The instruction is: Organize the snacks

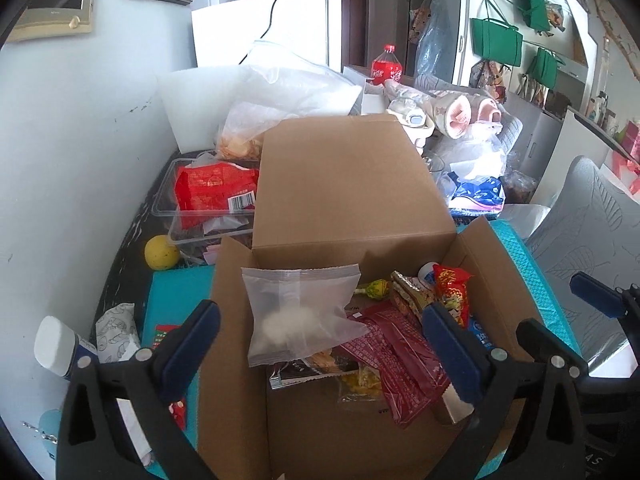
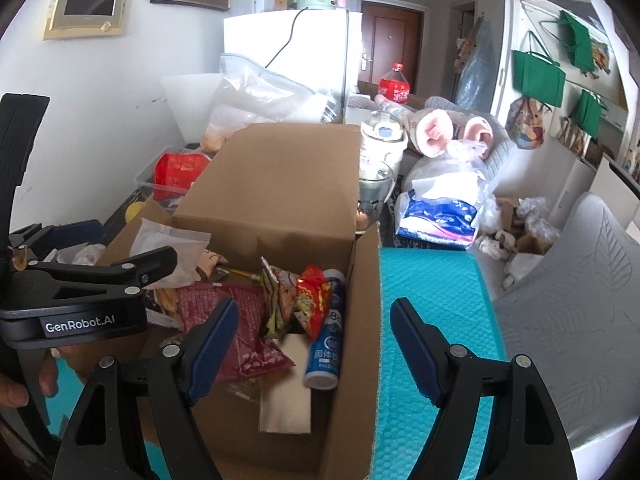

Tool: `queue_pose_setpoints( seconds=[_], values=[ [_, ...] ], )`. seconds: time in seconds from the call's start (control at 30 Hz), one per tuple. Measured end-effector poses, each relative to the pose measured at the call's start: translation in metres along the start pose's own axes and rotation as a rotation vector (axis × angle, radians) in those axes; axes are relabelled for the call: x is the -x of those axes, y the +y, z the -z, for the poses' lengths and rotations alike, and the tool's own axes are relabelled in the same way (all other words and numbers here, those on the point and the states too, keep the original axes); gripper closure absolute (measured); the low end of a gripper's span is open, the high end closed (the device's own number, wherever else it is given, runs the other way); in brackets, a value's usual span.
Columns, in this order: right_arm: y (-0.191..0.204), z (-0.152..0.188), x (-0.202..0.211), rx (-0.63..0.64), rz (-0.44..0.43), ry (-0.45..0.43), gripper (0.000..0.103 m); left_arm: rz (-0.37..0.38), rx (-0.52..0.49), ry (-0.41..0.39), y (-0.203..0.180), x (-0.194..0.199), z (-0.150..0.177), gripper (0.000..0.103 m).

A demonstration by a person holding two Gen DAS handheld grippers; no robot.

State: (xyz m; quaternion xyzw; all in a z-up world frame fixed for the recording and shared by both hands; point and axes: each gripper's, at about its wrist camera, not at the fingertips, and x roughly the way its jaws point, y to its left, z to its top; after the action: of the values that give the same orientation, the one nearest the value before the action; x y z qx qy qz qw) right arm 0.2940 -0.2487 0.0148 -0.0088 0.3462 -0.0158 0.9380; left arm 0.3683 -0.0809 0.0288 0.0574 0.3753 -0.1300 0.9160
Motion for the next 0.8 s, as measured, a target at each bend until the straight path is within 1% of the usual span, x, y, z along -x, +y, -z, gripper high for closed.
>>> queue_pose_setpoints(
  seconds=[0.2, 0.33, 0.6, 0.67, 0.8],
  values=[
    [-0.003, -0.004, 0.039, -0.009, 0.011, -0.058, 0.024, -0.013, 0.001, -0.089, -0.003, 0.051, -0.006, 0.0],
    [-0.002, -0.006, 0.071, -0.011, 0.021, -0.108, 0.024, -0.026, -0.018, -0.147, -0.008, 0.088, -0.005, 0.0],
    [0.004, 0.002, 0.144, 0.005, 0.028, -0.23, 0.024, -0.045, -0.033, -0.247, -0.014, 0.158, 0.008, 0.0],
    [0.006, 0.007, 0.161, 0.008, 0.029, -0.256, 0.02, -0.035, -0.031, -0.264, -0.014, 0.174, 0.014, 0.0],
    [0.01, 0.017, 0.191, 0.019, 0.033, -0.296, 0.02, -0.008, -0.03, -0.29, -0.017, 0.2, 0.026, 0.0]
  ],
)
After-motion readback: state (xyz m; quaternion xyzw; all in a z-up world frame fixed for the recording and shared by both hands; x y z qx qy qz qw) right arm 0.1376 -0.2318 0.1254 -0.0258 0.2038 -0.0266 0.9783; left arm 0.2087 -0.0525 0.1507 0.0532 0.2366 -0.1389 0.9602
